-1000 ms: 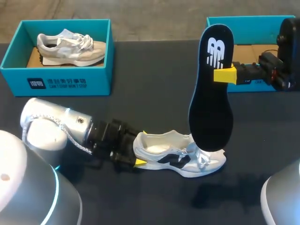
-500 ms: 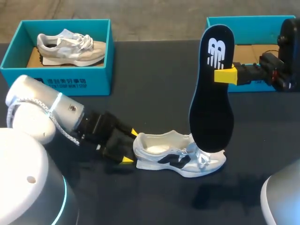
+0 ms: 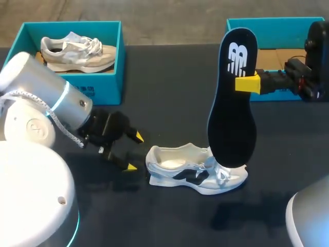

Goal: Take the shoe out of the shoebox, open the shoe tongue, remove and reinsert the insole, then place the shoe into the shoebox

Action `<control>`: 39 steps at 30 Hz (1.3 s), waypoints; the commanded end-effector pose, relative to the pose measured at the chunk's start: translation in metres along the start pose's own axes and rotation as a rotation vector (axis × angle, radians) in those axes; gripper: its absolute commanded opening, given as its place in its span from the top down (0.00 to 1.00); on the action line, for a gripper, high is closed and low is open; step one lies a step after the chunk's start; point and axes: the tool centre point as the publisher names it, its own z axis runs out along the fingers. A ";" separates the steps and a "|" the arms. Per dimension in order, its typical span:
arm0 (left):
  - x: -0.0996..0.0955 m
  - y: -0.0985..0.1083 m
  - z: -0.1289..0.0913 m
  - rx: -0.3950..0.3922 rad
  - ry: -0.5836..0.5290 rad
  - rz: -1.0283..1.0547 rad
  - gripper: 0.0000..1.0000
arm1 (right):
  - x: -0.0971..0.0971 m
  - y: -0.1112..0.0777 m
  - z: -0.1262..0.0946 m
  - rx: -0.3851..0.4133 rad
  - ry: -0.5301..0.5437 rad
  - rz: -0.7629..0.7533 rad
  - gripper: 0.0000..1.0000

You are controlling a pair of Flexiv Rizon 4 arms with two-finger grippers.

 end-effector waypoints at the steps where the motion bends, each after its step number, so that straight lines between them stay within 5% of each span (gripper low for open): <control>1: 0.002 -0.003 -0.003 -0.097 -0.002 -0.002 0.00 | -0.001 0.000 0.002 0.001 -0.001 0.002 1.00; 18: -0.006 0.000 -0.011 -0.103 0.001 -0.034 0.00 | -0.001 0.000 0.002 0.001 -0.001 0.002 1.00; 26: -0.023 -0.007 -0.034 -0.184 0.016 -0.070 0.00 | -0.001 0.000 0.002 0.001 -0.001 0.002 1.00; 39: -0.033 -0.018 -0.038 -0.332 -0.002 -0.106 0.00 | -0.001 0.000 0.002 0.001 -0.001 0.002 1.00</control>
